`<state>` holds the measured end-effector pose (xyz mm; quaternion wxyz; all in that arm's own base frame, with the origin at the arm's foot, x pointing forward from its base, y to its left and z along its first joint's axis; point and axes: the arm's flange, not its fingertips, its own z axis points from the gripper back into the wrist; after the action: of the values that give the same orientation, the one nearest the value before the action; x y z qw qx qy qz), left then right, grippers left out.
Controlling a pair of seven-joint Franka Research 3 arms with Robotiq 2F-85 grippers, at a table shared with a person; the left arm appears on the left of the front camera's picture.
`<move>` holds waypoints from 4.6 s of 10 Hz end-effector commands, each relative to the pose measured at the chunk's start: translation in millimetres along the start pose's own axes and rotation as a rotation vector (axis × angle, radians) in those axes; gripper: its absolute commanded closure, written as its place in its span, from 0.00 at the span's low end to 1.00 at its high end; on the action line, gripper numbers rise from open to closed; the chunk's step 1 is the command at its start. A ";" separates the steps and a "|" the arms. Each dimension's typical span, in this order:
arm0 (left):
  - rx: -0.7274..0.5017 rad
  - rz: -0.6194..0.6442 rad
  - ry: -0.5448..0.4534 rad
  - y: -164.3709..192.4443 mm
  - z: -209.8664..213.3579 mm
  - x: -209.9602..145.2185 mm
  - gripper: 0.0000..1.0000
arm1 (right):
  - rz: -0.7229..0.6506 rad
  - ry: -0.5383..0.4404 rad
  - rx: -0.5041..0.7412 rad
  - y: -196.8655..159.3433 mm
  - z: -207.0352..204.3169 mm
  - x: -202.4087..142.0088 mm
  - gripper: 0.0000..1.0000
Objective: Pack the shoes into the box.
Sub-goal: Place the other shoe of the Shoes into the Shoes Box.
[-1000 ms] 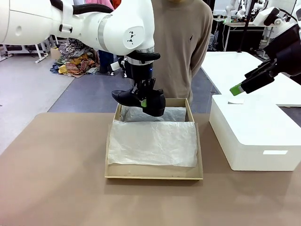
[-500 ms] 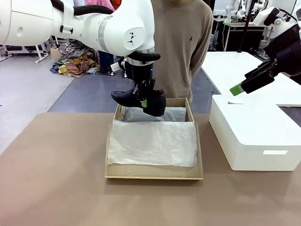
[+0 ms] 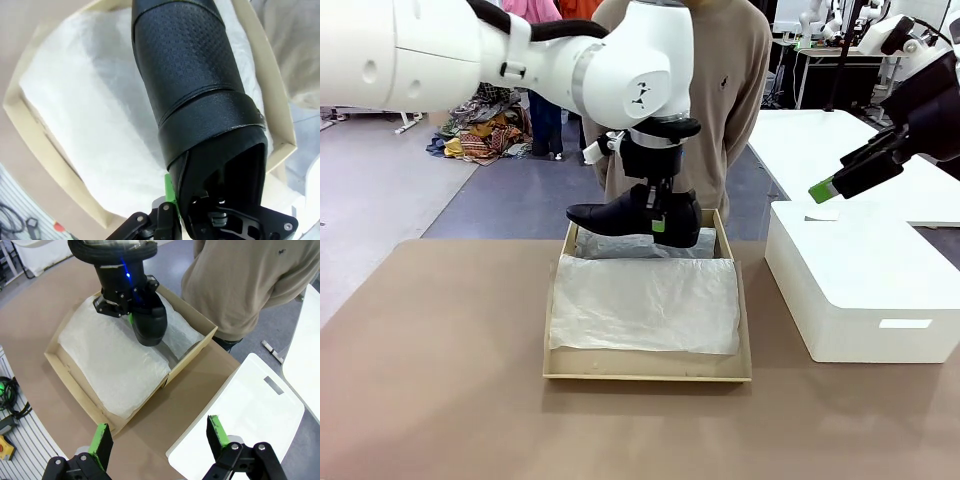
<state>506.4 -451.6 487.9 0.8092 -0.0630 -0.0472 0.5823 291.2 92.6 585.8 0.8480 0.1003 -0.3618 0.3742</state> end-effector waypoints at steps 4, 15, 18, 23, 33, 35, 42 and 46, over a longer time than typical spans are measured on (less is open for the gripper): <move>0.041 0.153 0.009 -21.3 4.3 -22.8 1.00 | 0.000 -0.005 0.009 -0.2 -0.2 0.1 0.00; 0.081 0.195 0.015 -18.2 -22.4 -25.0 1.00 | 0.000 -0.005 0.009 -0.2 -0.2 0.1 0.00; 0.074 0.181 0.007 -18.4 -25.7 -27.5 1.00 | 0.000 -0.005 0.009 -0.2 -0.2 0.1 0.00; 0.022 0.192 -0.028 -20.4 -36.9 -30.1 1.00 | 0.000 -0.005 0.009 -0.2 -0.2 0.1 0.00; 0.032 0.217 -0.067 -26.2 -57.9 -28.4 1.00 | 0.000 -0.005 0.009 -0.2 -0.2 0.1 0.00; 0.043 0.218 -0.064 -27.3 -60.5 -27.5 1.00 | 0.000 -0.005 0.009 -0.2 -0.2 0.1 0.00; 0.050 0.242 -0.075 -33.1 -15.7 -16.5 0.00 | 0.000 -0.005 0.009 -0.2 -0.2 0.1 0.00; 0.210 0.224 0.150 -39.5 -17.9 29.6 0.00 | 0.000 -0.005 0.009 -0.2 -0.2 0.1 0.00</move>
<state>545.0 -456.9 481.0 0.7411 -0.0398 0.0023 0.6702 291.1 92.6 585.8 0.8479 0.1003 -0.3619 0.3742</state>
